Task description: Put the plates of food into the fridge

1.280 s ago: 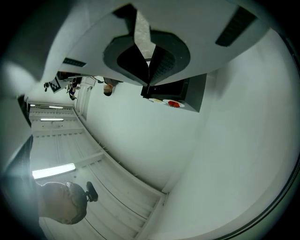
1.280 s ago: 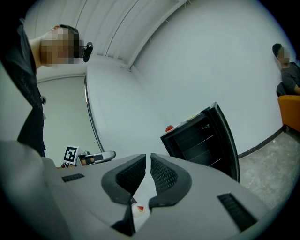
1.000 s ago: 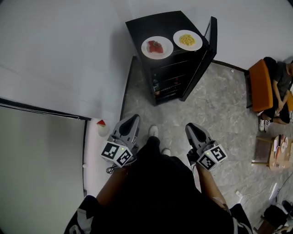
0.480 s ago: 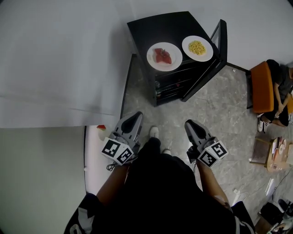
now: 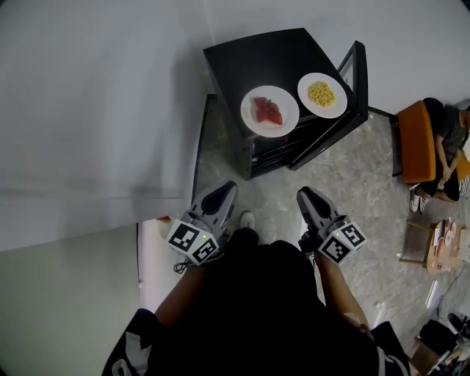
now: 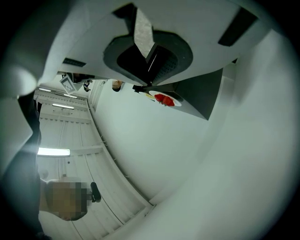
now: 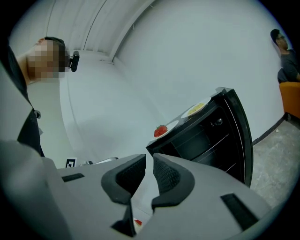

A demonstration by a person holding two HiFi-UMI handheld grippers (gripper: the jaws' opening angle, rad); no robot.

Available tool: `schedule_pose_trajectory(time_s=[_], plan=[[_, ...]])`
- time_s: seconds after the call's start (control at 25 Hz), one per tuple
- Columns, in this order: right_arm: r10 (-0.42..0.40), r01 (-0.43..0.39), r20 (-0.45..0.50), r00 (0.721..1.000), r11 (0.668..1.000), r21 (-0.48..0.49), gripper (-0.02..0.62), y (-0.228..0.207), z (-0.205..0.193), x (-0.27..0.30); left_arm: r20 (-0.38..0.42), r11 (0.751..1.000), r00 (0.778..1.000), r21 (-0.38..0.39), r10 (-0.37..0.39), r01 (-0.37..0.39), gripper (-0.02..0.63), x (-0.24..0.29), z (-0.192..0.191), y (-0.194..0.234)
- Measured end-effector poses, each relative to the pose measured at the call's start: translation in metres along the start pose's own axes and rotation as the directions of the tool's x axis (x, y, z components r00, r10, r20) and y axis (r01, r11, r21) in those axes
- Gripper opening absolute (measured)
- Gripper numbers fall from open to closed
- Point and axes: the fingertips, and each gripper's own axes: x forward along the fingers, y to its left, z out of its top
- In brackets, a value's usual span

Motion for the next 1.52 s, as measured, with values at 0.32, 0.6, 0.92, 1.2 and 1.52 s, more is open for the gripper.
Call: schedule_pose_trajectory(time_s=[0.32, 0.6, 0.92, 1.2, 1.52], plan=[[0.028, -0.033, 0.025, 0.999, 0.978, 0.208, 0.049, -0.01, 0.015, 0.036, -0.009, 1.0, 1.0, 0.018, -0.007, 0.008, 0.025, 0.018, 0.006, 0.007], [0.062, -0.064, 0.017, 0.998, 0.92, 0.387, 0.077, -0.03, 0.025, 0.068, -0.001, 0.999, 0.999, 0.023, 0.046, -0.046, 0.025, 0.018, 0.008, 0.011], [0.142, -0.145, 0.044, 0.989, 0.859, 0.491, 0.094, -0.03, 0.043, 0.102, -0.001, 0.996, 0.997, 0.041, 0.073, -0.073, 0.026, 0.027, 0.008, 0.01], [0.147, -0.145, 0.039, 0.988, 0.835, 0.53, 0.097, -0.04, 0.046, 0.123, -0.003, 0.995, 0.996, 0.051, 0.087, -0.086, 0.025, 0.035, 0.011, 0.016], [0.152, -0.146, 0.037, 0.988, 0.815, 0.561, 0.097, -0.051, 0.05, 0.141, -0.014, 0.996, 0.996, 0.045, 0.084, -0.083, 0.026, 0.047, 0.012, 0.021]])
